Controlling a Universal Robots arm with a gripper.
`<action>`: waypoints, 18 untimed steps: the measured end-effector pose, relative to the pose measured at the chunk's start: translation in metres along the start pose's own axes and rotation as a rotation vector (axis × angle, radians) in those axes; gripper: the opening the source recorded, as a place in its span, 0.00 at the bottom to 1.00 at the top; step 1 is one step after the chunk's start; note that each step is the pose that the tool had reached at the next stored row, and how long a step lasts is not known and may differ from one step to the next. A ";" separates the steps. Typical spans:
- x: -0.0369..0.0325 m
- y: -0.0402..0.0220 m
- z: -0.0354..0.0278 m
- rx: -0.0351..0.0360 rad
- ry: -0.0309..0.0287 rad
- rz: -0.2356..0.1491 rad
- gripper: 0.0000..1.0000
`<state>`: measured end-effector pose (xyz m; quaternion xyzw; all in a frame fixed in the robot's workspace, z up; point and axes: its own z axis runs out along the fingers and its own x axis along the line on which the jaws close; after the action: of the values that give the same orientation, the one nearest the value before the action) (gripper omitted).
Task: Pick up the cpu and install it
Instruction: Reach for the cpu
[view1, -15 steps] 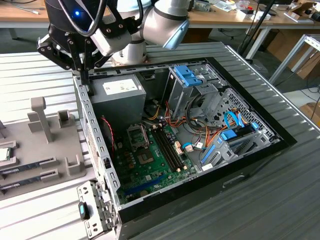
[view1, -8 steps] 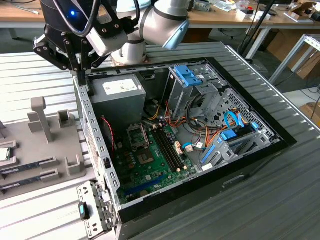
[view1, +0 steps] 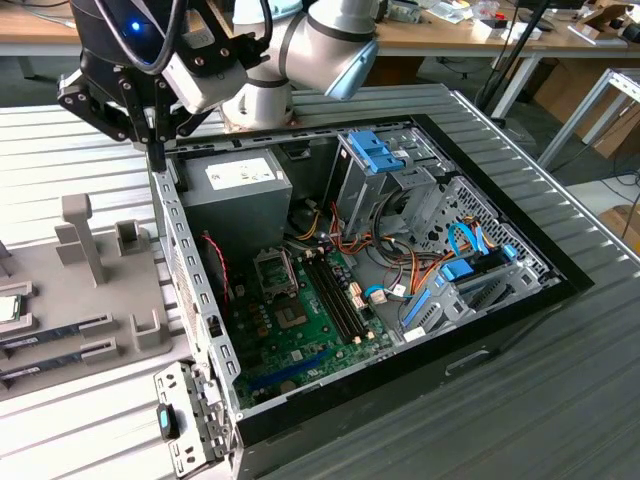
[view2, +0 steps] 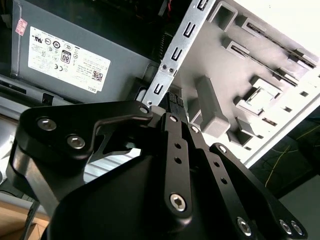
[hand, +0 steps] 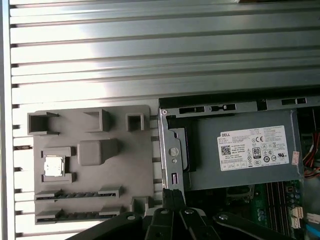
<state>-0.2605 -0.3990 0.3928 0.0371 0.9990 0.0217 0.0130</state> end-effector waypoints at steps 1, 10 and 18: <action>0.0010 -0.0001 0.0000 -0.0001 -0.0001 0.000 0.11; 0.0059 -0.0004 -0.0001 0.0000 0.0000 0.000 0.11; 0.0091 -0.0007 0.0000 0.0000 0.0000 0.000 0.11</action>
<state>-0.2697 -0.3990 0.3926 0.0371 0.9990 0.0217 0.0131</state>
